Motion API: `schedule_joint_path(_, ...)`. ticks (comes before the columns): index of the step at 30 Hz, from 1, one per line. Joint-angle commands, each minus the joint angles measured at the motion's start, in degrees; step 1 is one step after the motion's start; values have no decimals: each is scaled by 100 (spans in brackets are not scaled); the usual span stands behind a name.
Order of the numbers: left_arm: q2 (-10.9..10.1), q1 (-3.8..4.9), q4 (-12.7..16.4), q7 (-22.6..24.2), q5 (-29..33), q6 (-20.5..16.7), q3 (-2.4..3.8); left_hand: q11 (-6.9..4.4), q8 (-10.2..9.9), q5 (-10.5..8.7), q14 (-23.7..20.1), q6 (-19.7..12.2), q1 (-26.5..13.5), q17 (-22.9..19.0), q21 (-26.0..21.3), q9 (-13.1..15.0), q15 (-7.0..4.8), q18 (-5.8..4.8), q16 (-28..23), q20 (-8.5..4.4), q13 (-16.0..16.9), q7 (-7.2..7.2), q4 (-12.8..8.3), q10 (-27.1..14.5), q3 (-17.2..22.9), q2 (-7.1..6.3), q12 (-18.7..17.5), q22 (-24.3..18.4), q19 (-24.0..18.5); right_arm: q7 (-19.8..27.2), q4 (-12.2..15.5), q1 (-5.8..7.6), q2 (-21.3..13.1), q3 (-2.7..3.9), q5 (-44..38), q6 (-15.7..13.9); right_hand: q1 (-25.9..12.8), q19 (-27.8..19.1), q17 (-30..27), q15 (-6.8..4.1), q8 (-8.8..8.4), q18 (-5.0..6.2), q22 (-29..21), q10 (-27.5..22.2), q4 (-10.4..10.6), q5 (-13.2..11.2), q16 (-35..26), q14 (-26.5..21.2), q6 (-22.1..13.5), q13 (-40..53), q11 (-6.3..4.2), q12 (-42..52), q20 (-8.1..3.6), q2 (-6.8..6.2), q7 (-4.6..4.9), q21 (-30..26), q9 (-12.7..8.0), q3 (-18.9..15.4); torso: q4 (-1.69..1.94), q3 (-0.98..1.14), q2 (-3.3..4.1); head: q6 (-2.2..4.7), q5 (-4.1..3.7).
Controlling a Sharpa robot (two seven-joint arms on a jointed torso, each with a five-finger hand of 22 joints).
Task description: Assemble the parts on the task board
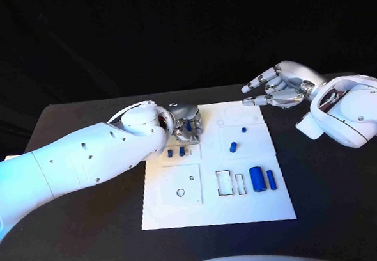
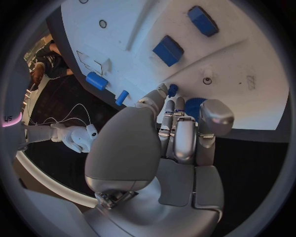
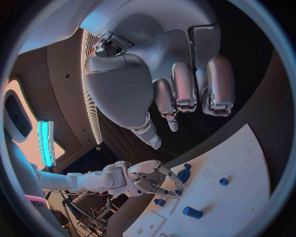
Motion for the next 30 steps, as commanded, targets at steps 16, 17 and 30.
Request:
schedule_joint_path(16, 79, -2, -71, -235, -142, 599, 5, -25, -148, 22, 188, 216, 61, -93, 255, -113, -60, -147, 1, -29, -127, 0, -94, 307, 397, 45, -184, 242, 106, 32, 1, -4, 10, 0, -16, 84, -23, -45, 1002, -3, -9, 11, 2, -12, 4, 30, -27, 471, 16, 599, -28, -28, -9, 53, -6, -35, 3, -29, 3, -2, -1, -18, 10)
schedule_joint_path(17, 82, -2, -70, -230, -143, 597, 5, -25, -157, 21, 187, 229, 55, -99, 272, -120, -62, -151, 4, -29, -134, 1, -99, 327, 423, 44, -195, 259, 108, 32, 1, -4, 10, 0, -16, 84, -23, -45, 1002, -3, -9, 11, 2, -12, 4, 30, -27, 471, 16, 599, -28, -28, -9, 53, -6, -35, 3, -29, 2, -1, -2, -16, 10)
schedule_joint_path(30, 90, -2, -83, -70, -95, 147, 8, -137, -111, 17, 192, 741, 106, -139, 595, -130, -149, -200, 73, -99, -100, -26, -351, 974, 903, 168, -238, 570, 143, 35, 11, -4, 9, 0, -7, 82, -22, -45, 1004, -3, -7, 11, 2, -11, 9, 31, -26, 472, 19, 600, -28, -26, -9, 60, -6, -36, 4, -34, -3, 2, -3, -8, 21)
